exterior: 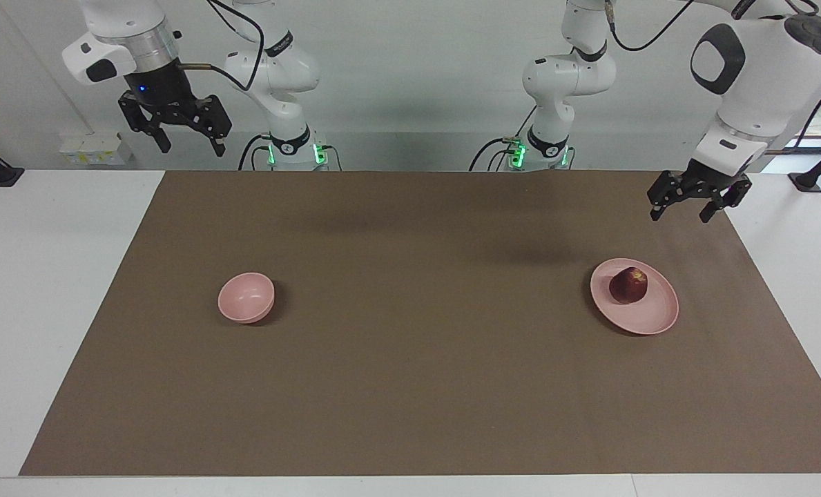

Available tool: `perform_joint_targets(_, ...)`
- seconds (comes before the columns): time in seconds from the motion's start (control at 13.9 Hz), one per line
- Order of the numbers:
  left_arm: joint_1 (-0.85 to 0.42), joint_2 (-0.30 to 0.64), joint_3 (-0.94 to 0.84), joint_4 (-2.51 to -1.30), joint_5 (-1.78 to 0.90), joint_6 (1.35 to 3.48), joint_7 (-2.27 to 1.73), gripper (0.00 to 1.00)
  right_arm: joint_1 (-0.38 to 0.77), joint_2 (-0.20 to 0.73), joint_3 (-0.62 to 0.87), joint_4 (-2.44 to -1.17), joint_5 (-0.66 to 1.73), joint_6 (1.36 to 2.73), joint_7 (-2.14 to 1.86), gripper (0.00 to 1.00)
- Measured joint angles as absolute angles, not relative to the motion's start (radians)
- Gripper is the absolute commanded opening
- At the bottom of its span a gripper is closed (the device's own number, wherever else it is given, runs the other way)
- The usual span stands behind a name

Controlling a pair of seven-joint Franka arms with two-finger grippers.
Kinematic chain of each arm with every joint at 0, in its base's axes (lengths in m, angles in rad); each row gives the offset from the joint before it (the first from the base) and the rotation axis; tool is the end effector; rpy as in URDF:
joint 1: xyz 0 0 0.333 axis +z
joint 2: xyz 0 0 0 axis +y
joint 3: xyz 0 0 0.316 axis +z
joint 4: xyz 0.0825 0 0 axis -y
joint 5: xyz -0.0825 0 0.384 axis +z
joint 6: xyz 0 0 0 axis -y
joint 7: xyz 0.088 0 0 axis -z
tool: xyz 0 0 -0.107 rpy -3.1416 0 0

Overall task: Move apple from plate to bowl
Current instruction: 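Reach the left gripper down and grasp the red apple on the plate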

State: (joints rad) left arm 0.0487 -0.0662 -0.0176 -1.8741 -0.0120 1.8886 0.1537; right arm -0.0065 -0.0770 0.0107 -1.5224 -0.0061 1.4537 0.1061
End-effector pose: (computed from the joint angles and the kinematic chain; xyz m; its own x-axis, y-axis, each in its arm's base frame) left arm 0.5502 0.0160 0.5442 0.9896 -0.1187 0.0812 -0.1190 -0.9929 -0.0020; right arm 0.5175 0.0017 0.6780 0.9947 -0.1025 0.0090 -0.1025 -0.9947 0.0060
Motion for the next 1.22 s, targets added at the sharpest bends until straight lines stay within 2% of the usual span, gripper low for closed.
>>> perform_joint_targets(0.5, 0.049, -0.061, -0.021, -2.101, -0.012, 2.17, 0.184, 1.0, -0.006, -0.077, 0.011, -1.522, -0.006, 1.454, 0.106, 1.0)
perform_joint_targets(0.94, 0.049, 0.036, -0.025, -2.198, -0.015, 2.375, 0.193, 1.0, -0.006, -0.077, 0.011, -1.522, -0.006, 1.454, 0.106, 1.0)
perform_joint_targets(1.22, 0.049, 0.051, -0.025, -2.257, -0.016, 2.465, 0.193, 1.0, -0.006, -0.077, 0.011, -1.522, -0.006, 1.454, 0.106, 1.0)
